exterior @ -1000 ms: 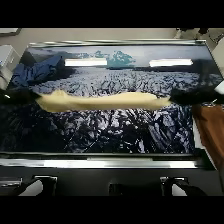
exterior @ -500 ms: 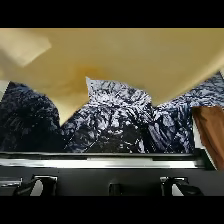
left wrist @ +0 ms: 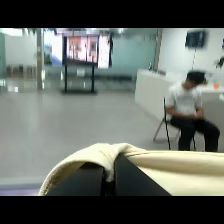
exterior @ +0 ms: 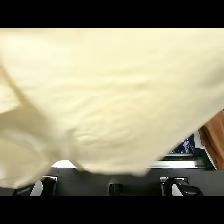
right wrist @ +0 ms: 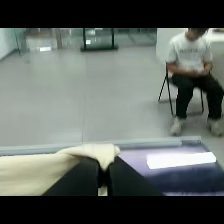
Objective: Fold the clothes and pants, and hang the long-sleeved shirts on hangers.
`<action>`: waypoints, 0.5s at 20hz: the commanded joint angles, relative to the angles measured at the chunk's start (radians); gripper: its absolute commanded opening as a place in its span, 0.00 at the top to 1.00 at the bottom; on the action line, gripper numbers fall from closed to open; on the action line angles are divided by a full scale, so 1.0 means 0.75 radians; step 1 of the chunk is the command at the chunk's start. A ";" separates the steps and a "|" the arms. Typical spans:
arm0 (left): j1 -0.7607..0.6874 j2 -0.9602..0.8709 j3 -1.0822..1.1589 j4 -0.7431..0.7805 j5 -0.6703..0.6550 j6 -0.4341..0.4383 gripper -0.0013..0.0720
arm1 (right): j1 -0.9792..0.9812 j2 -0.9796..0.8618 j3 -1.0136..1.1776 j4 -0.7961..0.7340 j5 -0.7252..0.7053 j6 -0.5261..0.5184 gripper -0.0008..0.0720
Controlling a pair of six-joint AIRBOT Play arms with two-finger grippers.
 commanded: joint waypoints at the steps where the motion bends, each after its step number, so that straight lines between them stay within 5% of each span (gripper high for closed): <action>1: -0.001 -0.174 -0.113 0.066 -0.552 -0.054 0.95 | 0.001 -0.202 -0.038 -0.003 0.592 0.057 0.94; 4: -0.015 -0.329 -0.529 0.067 -0.527 -0.045 0.95 | 0.002 -0.479 -0.296 0.041 0.724 0.011 0.94; 7: -0.101 -0.525 -0.914 0.066 -0.318 0.035 0.95 | 0.011 -0.780 -0.542 0.144 0.516 0.009 0.94; 10: -0.192 -0.814 -0.957 0.049 -0.131 0.036 0.95 | 0.092 -1.076 -0.546 0.137 0.341 0.030 0.94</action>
